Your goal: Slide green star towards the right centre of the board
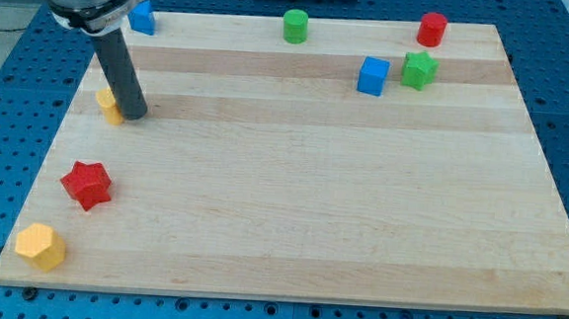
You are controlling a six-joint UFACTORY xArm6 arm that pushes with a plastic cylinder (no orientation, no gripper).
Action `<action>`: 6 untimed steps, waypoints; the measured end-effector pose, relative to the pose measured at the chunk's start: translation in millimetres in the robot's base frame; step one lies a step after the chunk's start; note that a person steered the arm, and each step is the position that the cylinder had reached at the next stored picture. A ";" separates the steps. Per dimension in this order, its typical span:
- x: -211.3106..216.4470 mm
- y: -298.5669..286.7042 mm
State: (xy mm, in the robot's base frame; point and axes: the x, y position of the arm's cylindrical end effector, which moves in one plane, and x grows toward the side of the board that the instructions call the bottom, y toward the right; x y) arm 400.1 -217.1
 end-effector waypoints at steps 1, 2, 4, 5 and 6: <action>0.0 -5.6; -0.1 -7.7; -58.0 77.0; -106.0 151.7; -143.9 231.1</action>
State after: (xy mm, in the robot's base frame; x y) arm 256.2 14.0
